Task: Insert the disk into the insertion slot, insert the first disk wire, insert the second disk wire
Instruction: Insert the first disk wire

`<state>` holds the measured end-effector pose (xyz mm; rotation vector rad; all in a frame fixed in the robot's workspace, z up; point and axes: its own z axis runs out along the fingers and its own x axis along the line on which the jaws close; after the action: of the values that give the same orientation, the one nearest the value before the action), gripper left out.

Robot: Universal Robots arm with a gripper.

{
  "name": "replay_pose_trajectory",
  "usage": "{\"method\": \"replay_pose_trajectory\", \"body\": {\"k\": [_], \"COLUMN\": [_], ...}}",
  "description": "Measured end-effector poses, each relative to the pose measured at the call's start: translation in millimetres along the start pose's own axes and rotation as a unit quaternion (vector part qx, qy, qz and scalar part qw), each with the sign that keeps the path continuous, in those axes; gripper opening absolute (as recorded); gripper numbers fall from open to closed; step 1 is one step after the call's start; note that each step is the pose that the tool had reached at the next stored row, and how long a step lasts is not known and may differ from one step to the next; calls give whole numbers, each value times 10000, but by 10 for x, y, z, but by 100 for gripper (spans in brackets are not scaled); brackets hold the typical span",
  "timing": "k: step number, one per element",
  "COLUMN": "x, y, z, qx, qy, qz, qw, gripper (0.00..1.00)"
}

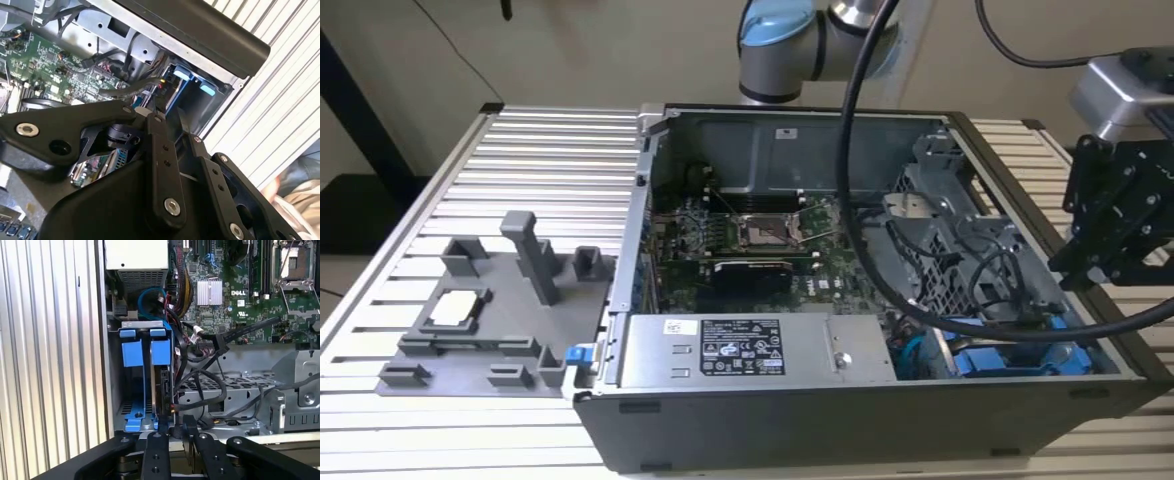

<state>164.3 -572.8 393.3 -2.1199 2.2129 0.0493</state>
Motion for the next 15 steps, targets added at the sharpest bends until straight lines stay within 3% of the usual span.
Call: {"method": "replay_pose_trajectory", "body": {"k": [5, 15], "x": [-83, -182], "y": [57, 380], "z": [7, 12], "qx": [2, 8], "qy": [-1, -1], "qz": [9, 9], "qw": [10000, 10000], "gripper": [27, 27]}}
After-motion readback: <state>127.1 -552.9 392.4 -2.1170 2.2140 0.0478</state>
